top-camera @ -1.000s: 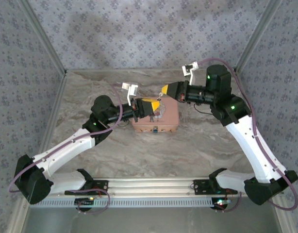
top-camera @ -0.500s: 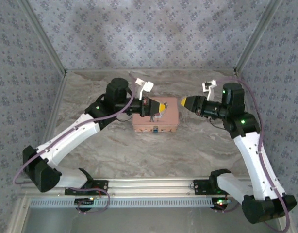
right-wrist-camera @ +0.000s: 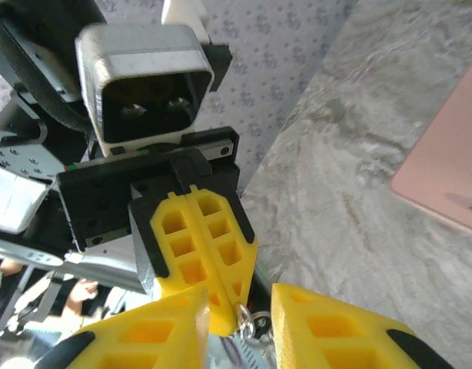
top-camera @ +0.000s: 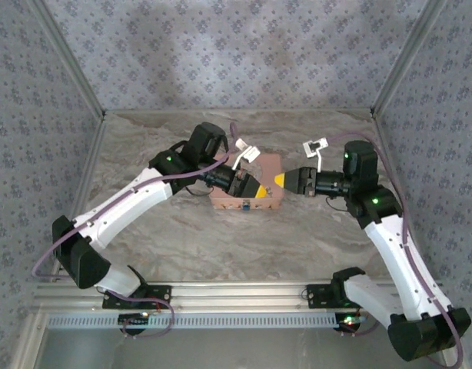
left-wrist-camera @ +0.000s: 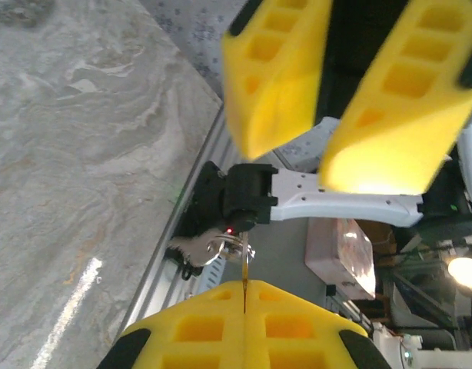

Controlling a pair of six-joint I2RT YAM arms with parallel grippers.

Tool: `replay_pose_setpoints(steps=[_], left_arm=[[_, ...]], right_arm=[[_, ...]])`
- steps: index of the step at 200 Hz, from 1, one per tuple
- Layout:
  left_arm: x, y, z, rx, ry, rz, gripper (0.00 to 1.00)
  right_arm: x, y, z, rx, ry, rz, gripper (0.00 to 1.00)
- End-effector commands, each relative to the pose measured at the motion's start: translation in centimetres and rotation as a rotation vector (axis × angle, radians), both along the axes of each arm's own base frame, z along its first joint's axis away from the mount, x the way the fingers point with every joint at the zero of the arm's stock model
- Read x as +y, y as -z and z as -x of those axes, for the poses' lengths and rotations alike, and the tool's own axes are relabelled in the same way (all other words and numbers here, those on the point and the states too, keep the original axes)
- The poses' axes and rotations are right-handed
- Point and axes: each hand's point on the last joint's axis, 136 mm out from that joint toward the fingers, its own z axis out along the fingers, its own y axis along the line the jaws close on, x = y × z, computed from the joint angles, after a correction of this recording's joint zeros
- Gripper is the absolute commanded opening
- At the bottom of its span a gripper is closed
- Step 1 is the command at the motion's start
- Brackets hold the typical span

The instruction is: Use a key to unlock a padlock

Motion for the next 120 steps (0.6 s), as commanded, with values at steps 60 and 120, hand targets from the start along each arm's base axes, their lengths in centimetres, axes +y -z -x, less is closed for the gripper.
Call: replay_pose_setpoints(steps=[60,120], left_arm=[[-0.3,-1.7,1.5,-0.024,0.08,0.041,0.0],[-0.2,-1.8,1.5,-0.029,0.081,0.043,0.0]], right_arm=[[1.4,0.1,2.2,-0.054,-0.136,-0.012,0.2],[2.0,0.4,3.0,-0.046,-0.182,-0.01,0.11]])
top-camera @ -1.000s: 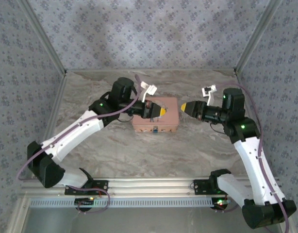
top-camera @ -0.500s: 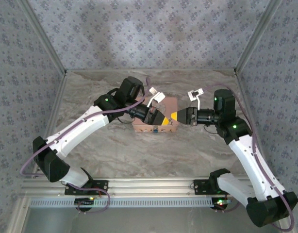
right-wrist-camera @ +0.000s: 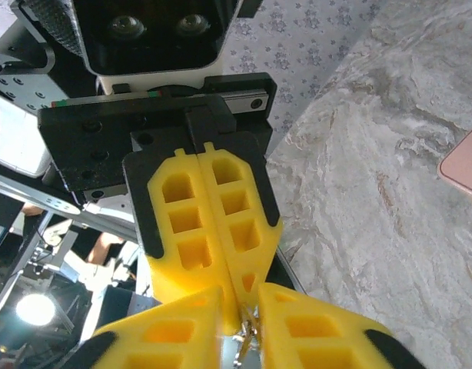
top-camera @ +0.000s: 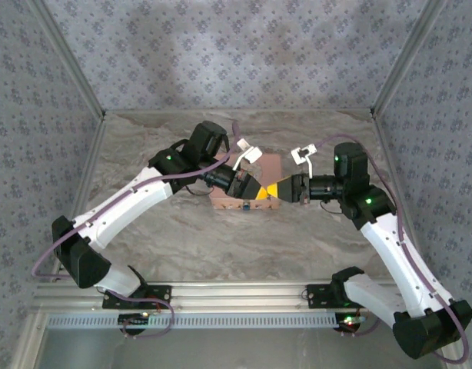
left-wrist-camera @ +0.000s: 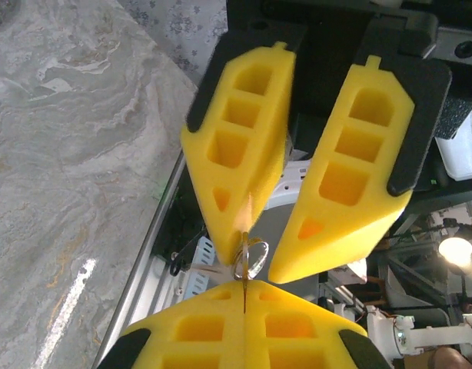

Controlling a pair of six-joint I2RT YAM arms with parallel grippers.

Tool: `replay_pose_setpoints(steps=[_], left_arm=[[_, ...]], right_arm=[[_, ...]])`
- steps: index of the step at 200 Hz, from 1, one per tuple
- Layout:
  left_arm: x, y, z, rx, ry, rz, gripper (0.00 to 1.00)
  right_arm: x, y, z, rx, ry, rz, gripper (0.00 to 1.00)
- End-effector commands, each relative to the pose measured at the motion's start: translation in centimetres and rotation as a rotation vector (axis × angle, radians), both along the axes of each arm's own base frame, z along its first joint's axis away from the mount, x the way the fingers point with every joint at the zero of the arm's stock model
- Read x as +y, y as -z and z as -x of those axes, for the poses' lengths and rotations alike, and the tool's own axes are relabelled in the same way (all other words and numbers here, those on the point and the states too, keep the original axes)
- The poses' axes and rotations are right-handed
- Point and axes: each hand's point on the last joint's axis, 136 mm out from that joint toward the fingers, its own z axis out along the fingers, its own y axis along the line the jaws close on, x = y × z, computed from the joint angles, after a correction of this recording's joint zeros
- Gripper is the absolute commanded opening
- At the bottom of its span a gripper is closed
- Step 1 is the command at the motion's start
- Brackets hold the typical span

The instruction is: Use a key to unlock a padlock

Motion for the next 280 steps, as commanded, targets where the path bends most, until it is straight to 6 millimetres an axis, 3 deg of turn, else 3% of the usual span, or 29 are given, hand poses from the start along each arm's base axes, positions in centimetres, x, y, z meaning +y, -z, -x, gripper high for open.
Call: replay_pose_setpoints(steps=[1,23,62,83,119,147,167,208,280], left_arm=[[-0.1,-1.0,0.6,-0.018,0.033,0.022,0.0],[0.0,-1.0,0.7,-0.024,0.034,0.02,0.0],[0.3,-1.1,0.0,-0.037,0.004,0.009,0.0],[1.1,-0.7,-2.3,-0.007,-0.109,-0.007,0.27],[3.1,0.9,-7.3,0.13,-0.393,-0.032,0.43],[2.6,1.2,-7.6,0.259,-0.433,-0.009,0.51],[2.0,0.5,-7.6,0.306,-0.453,0.025,0.58],[0.6,-0.9,-7.2,0.422,-0.462,0.075,0.54],[-1.6,-2.0,-6.1,0.555,-0.42,0.079,0.45]], right_arm=[[0.3,0.0,0.9,-0.005,-0.049,-0.007,0.11],[0.4,-0.1,1.2,-0.019,-0.06,-0.004,0.0],[-0.1,0.2,0.9,-0.092,-0.001,0.07,0.0],[-1.0,0.2,-0.5,-0.199,0.13,0.155,0.0],[-2.8,-0.9,-2.7,-0.451,0.354,0.319,0.0],[-4.1,-1.7,-4.4,-0.631,0.508,0.419,0.0],[-3.7,-2.5,-4.6,-0.775,0.533,0.439,0.0],[-2.5,-3.3,-4.7,-1.066,0.588,0.497,0.0],[-1.7,-4.2,-4.6,-1.154,0.608,0.491,0.0]])
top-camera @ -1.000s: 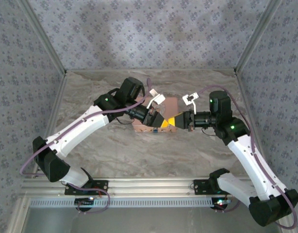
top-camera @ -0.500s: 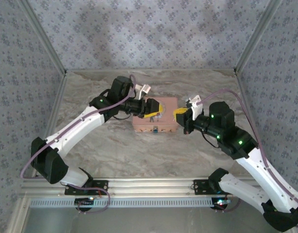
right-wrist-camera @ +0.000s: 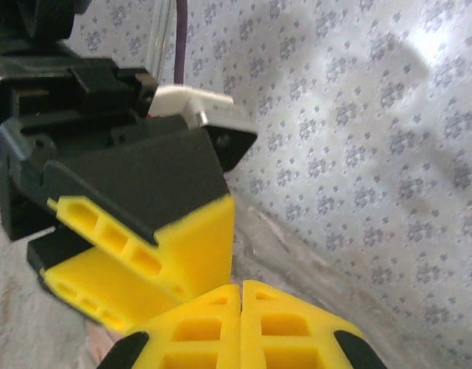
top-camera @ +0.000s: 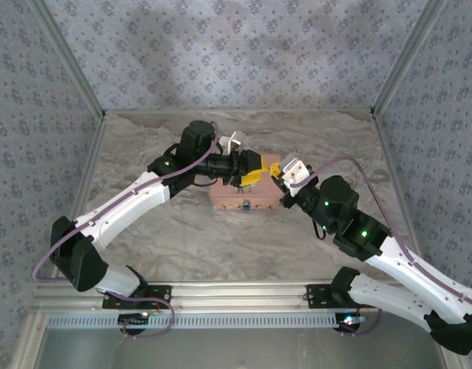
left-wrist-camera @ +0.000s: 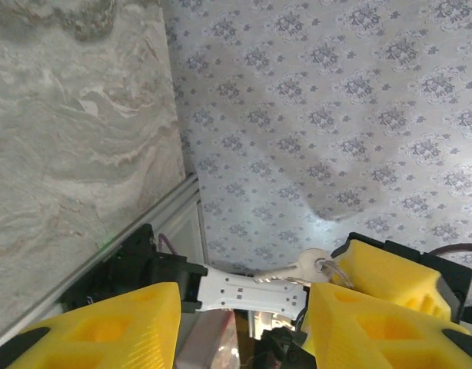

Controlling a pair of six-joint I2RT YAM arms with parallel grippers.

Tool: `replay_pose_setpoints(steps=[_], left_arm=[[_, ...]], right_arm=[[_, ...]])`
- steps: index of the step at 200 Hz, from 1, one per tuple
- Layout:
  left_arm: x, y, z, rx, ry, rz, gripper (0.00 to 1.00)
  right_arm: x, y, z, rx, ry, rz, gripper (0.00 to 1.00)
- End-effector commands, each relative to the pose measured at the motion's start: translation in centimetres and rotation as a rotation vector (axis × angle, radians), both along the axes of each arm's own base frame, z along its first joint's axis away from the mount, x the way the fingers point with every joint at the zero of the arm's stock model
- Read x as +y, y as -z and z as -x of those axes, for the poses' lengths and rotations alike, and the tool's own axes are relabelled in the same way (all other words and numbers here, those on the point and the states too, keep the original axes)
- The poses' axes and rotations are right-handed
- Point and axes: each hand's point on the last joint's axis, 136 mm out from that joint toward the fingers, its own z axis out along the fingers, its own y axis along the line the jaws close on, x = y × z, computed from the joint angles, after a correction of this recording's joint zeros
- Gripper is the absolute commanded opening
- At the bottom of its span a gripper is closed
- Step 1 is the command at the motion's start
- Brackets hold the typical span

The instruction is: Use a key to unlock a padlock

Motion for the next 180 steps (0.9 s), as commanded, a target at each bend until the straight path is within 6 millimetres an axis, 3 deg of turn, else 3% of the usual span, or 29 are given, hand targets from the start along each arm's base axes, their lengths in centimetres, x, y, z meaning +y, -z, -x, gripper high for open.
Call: replay_pose_setpoints(steps=[1,75,116,180], left_arm=[[-1.1,-2.2,0.5,0.026,0.022,0.059,0.45],[-1.4,-4.4,-0.6,0.034,-0.022,0.171,0.5],[-1.0,-4.4,-1.3,0.049,-0.055,0.188,0.49],[-2.2,-4.5,-0.9,0.068,-0.014,0.19,0.48]], right_arm=[[-0.4,-1.4,0.0,-0.082,0.03,-0.006,0.0],[-0.9,-0.5,0.0,-0.094,0.062,0.007,0.0],[-1.3,-0.4,0.3,-0.095,0.058,-0.008,0.0],[-0.5,-1.1,0.1,-0.133,0.045,-0.014,0.0]])
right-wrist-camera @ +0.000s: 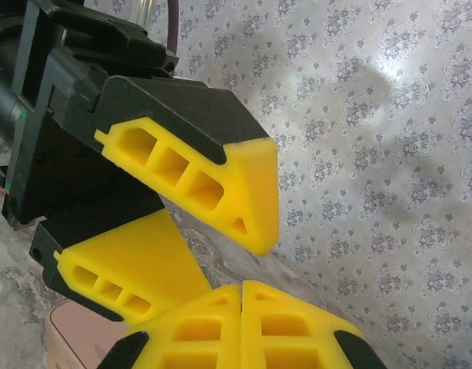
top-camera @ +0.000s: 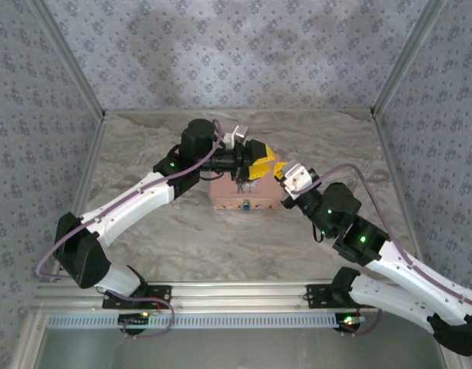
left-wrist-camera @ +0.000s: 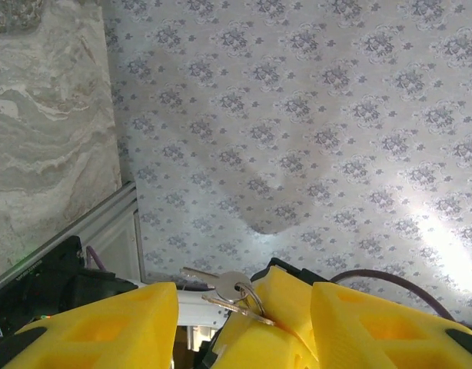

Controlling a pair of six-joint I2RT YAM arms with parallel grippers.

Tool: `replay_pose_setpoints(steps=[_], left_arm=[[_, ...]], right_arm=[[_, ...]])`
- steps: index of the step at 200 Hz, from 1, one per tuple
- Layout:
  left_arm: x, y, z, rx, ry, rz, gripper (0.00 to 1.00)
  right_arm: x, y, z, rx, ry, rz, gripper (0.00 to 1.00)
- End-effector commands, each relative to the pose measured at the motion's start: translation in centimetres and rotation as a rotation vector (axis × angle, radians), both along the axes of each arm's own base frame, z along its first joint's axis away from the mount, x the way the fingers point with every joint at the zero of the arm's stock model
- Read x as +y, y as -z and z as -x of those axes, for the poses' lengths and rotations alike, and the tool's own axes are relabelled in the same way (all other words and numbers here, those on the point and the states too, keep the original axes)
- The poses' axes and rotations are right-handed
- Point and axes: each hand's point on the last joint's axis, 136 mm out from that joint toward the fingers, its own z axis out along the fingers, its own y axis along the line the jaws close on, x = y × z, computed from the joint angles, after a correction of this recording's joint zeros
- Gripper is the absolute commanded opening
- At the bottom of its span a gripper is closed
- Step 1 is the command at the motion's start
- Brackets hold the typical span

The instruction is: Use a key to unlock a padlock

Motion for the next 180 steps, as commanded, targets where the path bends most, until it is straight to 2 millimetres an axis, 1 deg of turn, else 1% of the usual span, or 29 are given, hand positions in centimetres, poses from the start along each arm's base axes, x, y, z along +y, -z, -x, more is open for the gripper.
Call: replay_pose_setpoints(steps=[1,16,27,46,80,98,119,144,166,180], left_arm=[[-0.8,-1.7,0.3,-0.024,0.028,0.042,0.48],[-1.0,-1.6,0.3,-0.017,0.033,0.04,0.48],[-1.0,-1.6,0.3,-0.012,0.033,0.044,0.48],[-1.2,-2.0,0.3,-0.012,0.038,0.059,0.43],[-1.3,-2.1,0.3,-0.008,0.044,0.06,0.36],[-1.3,-2.3,0.3,-0.01,0.043,0.065,0.29],[-1.2,-2.3,0.3,-0.01,0.043,0.064,0.23],[-1.2,-2.1,0.3,-0.006,0.046,0.06,0.09],[-1.0,-1.7,0.1,-0.004,0.041,0.051,0.0],[-0.8,-1.4,-0.1,0.0,0.033,0.045,0.0]], right_arm=[[0.4,-1.0,0.1,-0.046,-0.009,-0.02,0.0],[0.5,-1.5,0.2,-0.065,-0.009,-0.033,0.0],[0.7,-1.5,0.1,-0.076,-0.006,-0.02,0.0],[1.2,-1.3,0.0,-0.1,0.006,0.014,0.0],[2.1,-0.6,0.2,-0.148,0.014,0.098,0.0],[2.2,-0.3,0.2,-0.174,0.031,0.145,0.0],[2.4,0.1,0.6,-0.196,0.025,0.192,0.0],[2.4,0.6,0.8,-0.215,0.037,0.246,0.0],[2.7,0.9,1.1,-0.217,0.028,0.276,0.0],[2.6,0.9,1.2,-0.209,0.027,0.273,0.0]])
